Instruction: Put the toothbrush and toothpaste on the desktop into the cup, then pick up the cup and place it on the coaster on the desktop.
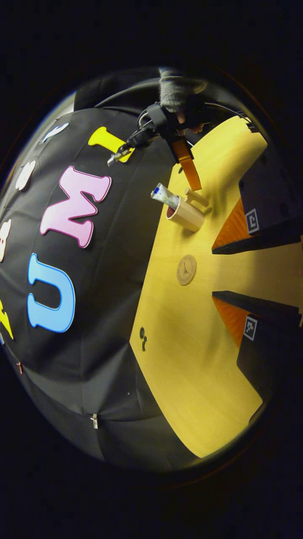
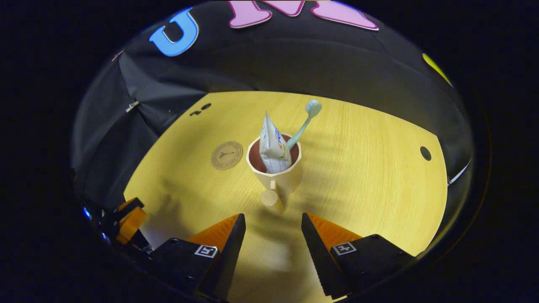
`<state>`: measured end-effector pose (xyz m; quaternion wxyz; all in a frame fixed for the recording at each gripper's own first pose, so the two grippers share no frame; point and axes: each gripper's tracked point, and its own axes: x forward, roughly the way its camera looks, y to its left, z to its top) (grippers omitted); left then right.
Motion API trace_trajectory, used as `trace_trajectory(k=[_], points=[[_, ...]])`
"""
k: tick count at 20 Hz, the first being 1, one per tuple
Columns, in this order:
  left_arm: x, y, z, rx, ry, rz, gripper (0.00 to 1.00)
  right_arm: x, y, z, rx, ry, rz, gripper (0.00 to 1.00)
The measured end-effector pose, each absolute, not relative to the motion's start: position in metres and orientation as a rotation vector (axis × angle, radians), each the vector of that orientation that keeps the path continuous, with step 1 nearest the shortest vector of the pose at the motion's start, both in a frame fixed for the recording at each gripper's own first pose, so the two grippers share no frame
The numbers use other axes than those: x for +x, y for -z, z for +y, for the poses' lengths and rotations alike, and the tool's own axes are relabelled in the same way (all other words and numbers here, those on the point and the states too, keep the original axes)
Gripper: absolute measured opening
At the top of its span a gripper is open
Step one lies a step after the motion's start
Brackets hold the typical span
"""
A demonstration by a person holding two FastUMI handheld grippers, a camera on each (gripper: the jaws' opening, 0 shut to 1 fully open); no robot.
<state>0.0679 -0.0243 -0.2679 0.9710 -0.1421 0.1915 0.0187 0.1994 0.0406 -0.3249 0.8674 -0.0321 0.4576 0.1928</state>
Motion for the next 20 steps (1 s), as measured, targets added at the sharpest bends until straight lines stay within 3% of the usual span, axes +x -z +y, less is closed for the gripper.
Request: trace_trajectory(k=[13, 14, 15, 17, 18, 20], points=[[0.016, 0.303, 0.033, -0.321, -0.189, 0.479, 0.57, 0.249, 0.387, 0.067, -0.213, -0.332, 1.063, 0.82], [0.016, 0.305, 0.035, -0.325, -0.198, 0.480, 0.57, 0.250, 0.390, 0.066, -0.221, -0.323, 1.069, 0.72], [0.016, 0.308, 0.036, -0.330, -0.203, 0.482, 0.57, 0.251, 0.392, 0.062, -0.239, -0.311, 1.072, 0.72], [0.014, 0.312, 0.036, -0.339, -0.213, 0.493, 0.57, 0.253, 0.393, 0.060, -0.234, -0.303, 1.073, 0.33], [0.013, 0.313, 0.037, -0.341, -0.216, 0.496, 0.57, 0.252, 0.392, 0.060, -0.235, -0.311, 1.072, 0.27], [0.013, 0.315, 0.037, -0.340, -0.218, 0.501, 0.57, 0.253, 0.391, 0.059, -0.259, -0.340, 1.054, 0.30]])
